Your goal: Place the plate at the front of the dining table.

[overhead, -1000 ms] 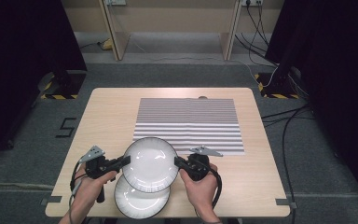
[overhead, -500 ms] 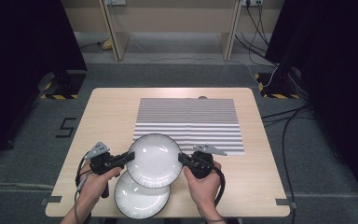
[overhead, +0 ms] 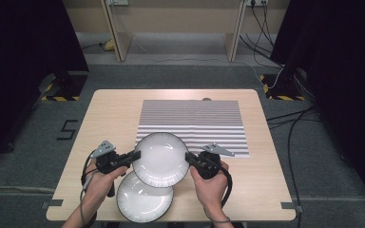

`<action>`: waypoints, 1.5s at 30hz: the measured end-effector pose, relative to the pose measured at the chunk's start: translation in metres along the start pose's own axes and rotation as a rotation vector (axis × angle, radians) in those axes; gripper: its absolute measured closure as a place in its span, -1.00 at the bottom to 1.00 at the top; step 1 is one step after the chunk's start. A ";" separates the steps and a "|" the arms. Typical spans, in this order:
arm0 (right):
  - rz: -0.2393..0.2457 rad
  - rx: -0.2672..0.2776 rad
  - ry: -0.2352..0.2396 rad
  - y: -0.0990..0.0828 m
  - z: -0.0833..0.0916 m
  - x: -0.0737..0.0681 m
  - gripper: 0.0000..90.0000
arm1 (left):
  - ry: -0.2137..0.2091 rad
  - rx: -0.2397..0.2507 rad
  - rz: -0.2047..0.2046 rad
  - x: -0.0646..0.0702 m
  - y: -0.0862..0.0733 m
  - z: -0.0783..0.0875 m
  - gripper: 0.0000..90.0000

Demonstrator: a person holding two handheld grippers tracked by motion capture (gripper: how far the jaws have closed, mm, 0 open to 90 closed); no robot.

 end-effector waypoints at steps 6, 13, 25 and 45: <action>0.003 0.008 -0.006 0.003 0.001 0.003 0.90 | 0.003 0.001 -0.009 0.001 0.003 -0.003 0.86; -0.005 0.020 -0.016 0.007 0.002 0.007 0.90 | -0.001 0.008 -0.017 0.003 0.008 -0.008 0.86; -0.007 0.036 -0.036 0.014 0.002 0.016 0.89 | -0.007 0.009 -0.025 0.004 0.016 -0.019 0.86; -0.021 0.053 -0.060 0.023 0.001 0.028 0.89 | -0.014 0.008 -0.042 0.004 0.025 -0.034 0.85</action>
Point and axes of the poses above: each handheld gripper's, and its own axes: z roughly backward along the jaws, y roughly out of its top, x roughly to its right, the point moved 10 cm from there along -z, roughly forward along the jaws, and after that the axes turned 7 degrees about -y, right-handed, at the moved point
